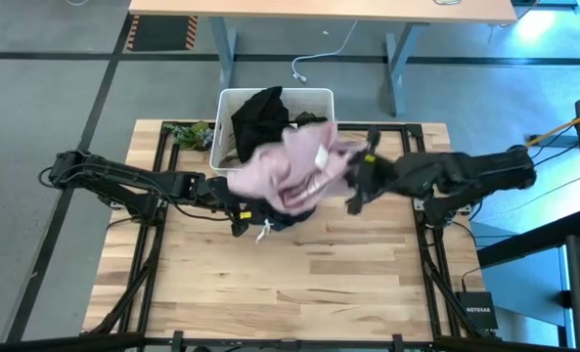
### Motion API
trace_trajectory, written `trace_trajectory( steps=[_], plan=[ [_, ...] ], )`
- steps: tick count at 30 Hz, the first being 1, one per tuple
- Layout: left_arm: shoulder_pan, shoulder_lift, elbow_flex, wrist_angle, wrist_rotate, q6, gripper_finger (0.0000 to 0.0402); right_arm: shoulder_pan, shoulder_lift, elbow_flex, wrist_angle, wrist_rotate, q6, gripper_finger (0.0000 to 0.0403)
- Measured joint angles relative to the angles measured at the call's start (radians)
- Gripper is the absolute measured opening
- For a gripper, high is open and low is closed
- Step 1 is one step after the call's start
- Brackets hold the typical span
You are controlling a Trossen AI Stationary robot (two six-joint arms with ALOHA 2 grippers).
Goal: Sort clothes
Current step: Put the pink polo shirt into the white bin, then put the blue short into the white bin
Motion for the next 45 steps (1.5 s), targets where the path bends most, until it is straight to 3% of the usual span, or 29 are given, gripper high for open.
trace_trajectory(
  steps=[5, 9, 15, 21, 24, 30, 38, 45],
  plan=[
    [0.000, 0.000, 0.000, 0.000, 0.000, 0.014, 0.0198, -0.105, 0.000, 0.051, 0.150, 0.000, -0.115, 0.0052],
    [0.000, 0.000, 0.000, 0.000, 0.000, 0.015, 0.0198, -0.269, 0.024, 0.052, 0.255, -0.127, -0.116, 0.0052],
    [0.000, 0.000, 0.000, 0.000, 0.000, 0.024, 0.0198, -0.501, 0.146, 0.052, 0.294, -0.318, 0.013, 0.0061],
    [0.000, 0.000, 0.000, -0.002, 0.000, 0.029, 0.0198, -0.606, 0.297, 0.051, 0.257, -0.345, 0.166, 0.0120],
    [0.000, 0.000, 0.000, -0.002, 0.000, 0.028, 0.0198, -0.614, 0.337, 0.051, 0.207, -0.345, 0.193, 0.0150],
    [0.000, 0.000, 0.000, -0.016, 0.000, 0.019, 0.0198, -0.585, 0.313, 0.123, -0.003, -0.328, 0.069, 0.0183],
    [0.000, 0.000, 0.000, -0.059, 0.000, -0.038, 0.0198, -0.483, 0.293, 0.417, -0.383, -0.283, 0.171, 0.0188],
    [0.000, 0.000, 0.000, -0.083, 0.028, -0.053, 0.0198, -0.359, 0.291, 0.411, -0.549, -0.372, 0.238, 0.0189]
  ],
)
